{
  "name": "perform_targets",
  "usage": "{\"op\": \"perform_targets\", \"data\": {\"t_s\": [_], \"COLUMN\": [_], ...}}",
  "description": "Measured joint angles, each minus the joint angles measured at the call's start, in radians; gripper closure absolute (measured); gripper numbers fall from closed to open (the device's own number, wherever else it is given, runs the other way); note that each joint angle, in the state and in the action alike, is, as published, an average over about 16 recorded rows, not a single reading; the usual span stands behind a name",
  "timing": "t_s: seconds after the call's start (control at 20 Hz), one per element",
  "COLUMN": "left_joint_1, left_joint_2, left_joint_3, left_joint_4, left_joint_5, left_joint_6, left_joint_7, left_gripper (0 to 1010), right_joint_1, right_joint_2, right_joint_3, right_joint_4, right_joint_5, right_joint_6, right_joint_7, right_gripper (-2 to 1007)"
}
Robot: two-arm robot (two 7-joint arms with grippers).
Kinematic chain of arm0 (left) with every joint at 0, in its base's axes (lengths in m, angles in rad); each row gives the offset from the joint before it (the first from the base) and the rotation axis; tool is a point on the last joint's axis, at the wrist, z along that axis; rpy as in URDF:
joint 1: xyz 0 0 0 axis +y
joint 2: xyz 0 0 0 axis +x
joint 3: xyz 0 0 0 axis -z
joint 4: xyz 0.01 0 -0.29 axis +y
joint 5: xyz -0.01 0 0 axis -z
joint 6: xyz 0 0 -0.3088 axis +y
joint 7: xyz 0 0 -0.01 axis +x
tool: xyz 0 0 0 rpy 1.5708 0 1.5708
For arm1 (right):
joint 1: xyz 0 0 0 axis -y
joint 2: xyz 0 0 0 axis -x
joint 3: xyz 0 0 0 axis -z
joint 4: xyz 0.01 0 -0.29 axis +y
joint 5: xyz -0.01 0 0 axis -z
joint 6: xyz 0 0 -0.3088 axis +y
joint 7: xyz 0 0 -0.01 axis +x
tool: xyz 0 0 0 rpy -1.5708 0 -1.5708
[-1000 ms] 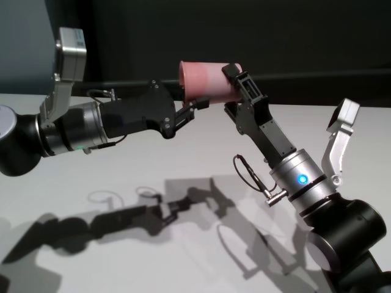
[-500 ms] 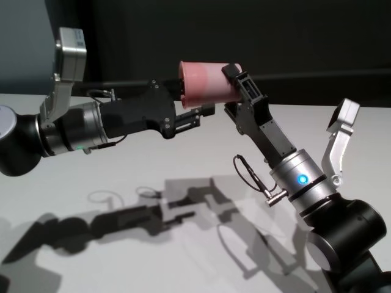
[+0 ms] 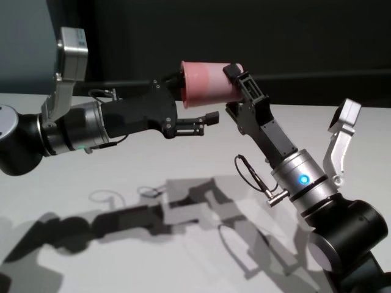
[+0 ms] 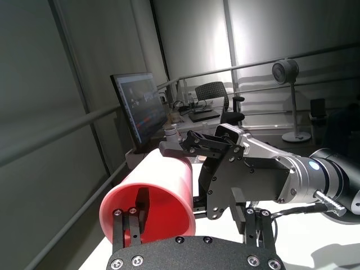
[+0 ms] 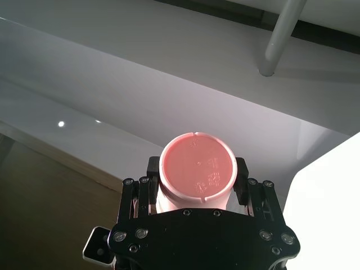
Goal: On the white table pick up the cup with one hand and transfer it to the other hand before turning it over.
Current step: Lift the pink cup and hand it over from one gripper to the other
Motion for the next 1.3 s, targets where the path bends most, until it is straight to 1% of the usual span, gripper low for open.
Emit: {"op": "perform_targets", "data": {"t_s": [0.15, 0.3, 0.55, 0.75, 1.0, 1.15, 1.3], "left_joint_1": [0.000, 0.000, 0.001, 0.008, 0.033, 0.057, 0.091], "left_joint_2": [0.000, 0.000, 0.002, 0.011, 0.037, 0.062, 0.093], "left_joint_3": [0.000, 0.000, 0.000, -0.002, -0.013, -0.027, -0.050], "left_joint_4": [0.000, 0.000, -0.002, -0.012, -0.040, -0.067, -0.101], "left_joint_5": [0.000, 0.000, 0.000, -0.004, -0.016, -0.026, -0.036], "left_joint_6": [0.000, 0.000, -0.001, -0.004, -0.009, -0.013, -0.017], "left_joint_7": [0.000, 0.000, -0.003, -0.007, -0.004, 0.006, 0.031], "left_gripper": [72, 31, 9, 9, 9, 9, 9], "right_joint_1": [0.000, 0.000, 0.000, 0.000, 0.000, 0.000, 0.000], "right_joint_2": [0.000, 0.000, 0.000, 0.000, 0.000, 0.000, 0.000], "right_joint_3": [0.000, 0.000, 0.000, 0.000, 0.000, 0.000, 0.000], "right_joint_4": [0.000, 0.000, 0.000, 0.000, 0.000, 0.000, 0.000], "right_joint_5": [0.000, 0.000, 0.000, 0.000, 0.000, 0.000, 0.000], "right_joint_6": [0.000, 0.000, 0.000, 0.000, 0.000, 0.000, 0.000], "right_joint_7": [0.000, 0.000, 0.000, 0.000, 0.000, 0.000, 0.000], "right_gripper": [258, 258, 258, 258, 258, 258, 258]}}
